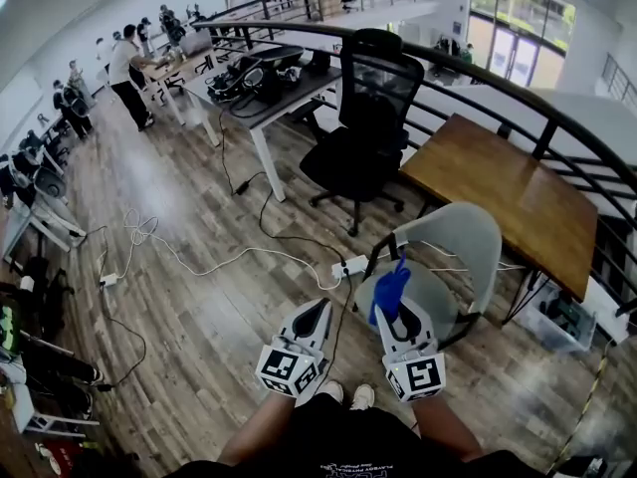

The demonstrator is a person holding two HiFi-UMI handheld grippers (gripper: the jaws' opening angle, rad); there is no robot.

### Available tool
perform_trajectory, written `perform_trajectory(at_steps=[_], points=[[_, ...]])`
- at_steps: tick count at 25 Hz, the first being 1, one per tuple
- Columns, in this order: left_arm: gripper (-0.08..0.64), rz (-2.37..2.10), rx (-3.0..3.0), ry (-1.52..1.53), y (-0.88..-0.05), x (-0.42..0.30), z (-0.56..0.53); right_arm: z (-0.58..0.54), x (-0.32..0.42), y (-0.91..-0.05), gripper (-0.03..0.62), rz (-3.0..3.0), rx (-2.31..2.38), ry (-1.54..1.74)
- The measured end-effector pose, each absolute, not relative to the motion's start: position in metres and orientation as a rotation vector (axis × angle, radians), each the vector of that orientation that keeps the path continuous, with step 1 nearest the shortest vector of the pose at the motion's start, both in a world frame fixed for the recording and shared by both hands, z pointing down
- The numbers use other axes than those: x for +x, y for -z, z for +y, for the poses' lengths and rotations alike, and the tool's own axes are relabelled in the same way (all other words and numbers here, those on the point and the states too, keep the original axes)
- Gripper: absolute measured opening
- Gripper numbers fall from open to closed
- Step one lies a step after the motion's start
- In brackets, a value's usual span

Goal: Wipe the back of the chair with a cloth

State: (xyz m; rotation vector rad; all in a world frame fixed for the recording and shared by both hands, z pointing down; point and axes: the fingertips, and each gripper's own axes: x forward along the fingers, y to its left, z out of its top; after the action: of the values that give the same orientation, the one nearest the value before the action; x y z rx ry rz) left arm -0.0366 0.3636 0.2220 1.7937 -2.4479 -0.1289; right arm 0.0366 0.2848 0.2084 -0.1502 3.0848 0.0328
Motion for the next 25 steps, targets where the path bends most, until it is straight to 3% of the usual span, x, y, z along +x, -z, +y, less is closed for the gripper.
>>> perform_trajectory(at_steps=[14,19,25], points=[[-0.002,-2.315,1.984,0.14,-0.229,-0.105,0.278,0.228,-0.024,-0.209,0.118,3.094,-0.338,-0.104],[-0.002,-2.24,2.041,0.148,-0.232,-0.143,0.244,0.194,-0.05,-0.214,0.118,3.068,-0.474,0.128],[-0.002,-2.116,2.177,0.114,-0.238,-0.164,0.211,0.165,-0.076,-0.226,0.118,3.039,-0.617,0.141]])
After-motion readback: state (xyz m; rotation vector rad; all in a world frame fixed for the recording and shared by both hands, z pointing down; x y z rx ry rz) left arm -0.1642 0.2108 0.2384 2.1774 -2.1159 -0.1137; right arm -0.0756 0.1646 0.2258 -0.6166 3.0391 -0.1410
